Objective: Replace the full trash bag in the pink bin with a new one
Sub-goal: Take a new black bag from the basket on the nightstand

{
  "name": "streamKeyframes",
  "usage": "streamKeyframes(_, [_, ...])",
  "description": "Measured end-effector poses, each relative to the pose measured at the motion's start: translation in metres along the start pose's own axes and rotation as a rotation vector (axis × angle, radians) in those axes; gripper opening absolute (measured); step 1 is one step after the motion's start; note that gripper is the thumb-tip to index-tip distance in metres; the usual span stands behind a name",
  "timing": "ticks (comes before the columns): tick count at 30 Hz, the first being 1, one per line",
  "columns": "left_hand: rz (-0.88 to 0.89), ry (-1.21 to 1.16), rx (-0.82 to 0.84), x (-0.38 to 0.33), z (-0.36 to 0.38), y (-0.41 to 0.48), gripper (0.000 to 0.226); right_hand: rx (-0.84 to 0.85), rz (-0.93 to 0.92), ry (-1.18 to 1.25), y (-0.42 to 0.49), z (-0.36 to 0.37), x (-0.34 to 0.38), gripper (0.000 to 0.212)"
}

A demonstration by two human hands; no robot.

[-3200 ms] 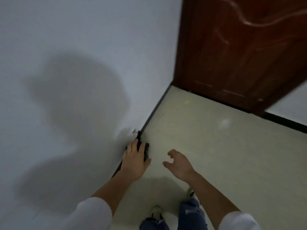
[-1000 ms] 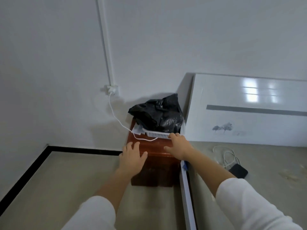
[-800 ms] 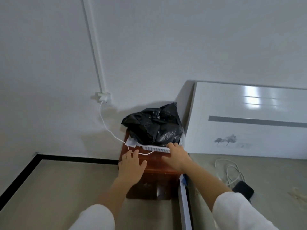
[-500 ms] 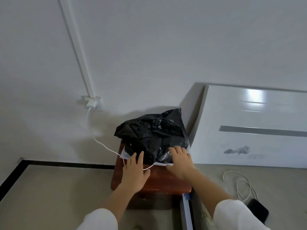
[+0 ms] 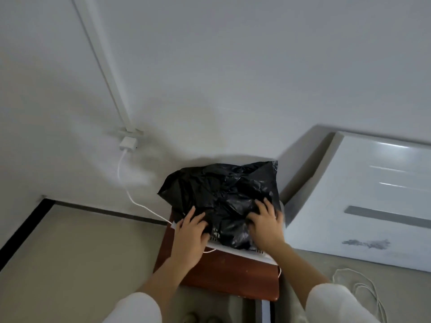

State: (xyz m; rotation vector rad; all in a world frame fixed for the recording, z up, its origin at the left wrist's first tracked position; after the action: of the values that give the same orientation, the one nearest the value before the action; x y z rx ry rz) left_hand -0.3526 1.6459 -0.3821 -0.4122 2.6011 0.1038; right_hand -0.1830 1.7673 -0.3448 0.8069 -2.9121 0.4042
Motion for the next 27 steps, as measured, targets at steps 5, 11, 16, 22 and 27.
streamKeyframes(5, [-0.103,-0.277,-0.166,-0.003,-0.056,0.005,0.013,-0.114,-0.069,0.605,0.030,-0.053,0.019,0.013])
streamKeyframes(11, [-0.322,-0.774,-0.184,-0.019,-0.123,-0.032,0.013,-0.036,-0.273,0.978,0.040,-0.095,0.065,0.021])
streamKeyframes(16, [-0.515,-0.999,-0.217,0.002,-0.158,-0.097,0.021,0.151,-0.437,0.810,0.033,-0.093,0.125,0.005])
streamKeyframes(22, [-0.843,-1.103,-0.504,0.045,-0.184,-0.204,0.028,0.115,-0.690,0.582,-0.032,-0.088,0.226,0.050])
streamKeyframes(27, [-0.966,-1.309,-0.846,0.088,-0.207,-0.306,0.013,0.301,-1.023,0.153,-0.135,-0.044,0.317,0.095])
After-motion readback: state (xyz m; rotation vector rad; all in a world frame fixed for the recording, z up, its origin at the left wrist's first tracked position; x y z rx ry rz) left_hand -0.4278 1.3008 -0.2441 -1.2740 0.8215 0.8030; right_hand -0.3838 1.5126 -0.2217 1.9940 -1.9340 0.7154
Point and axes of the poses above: each hand's wrist, its own y-axis towards the middle knuckle, its own z-axis out of the palm, x = y × z, the point moved 1 cm from there along y, towards the middle knuckle
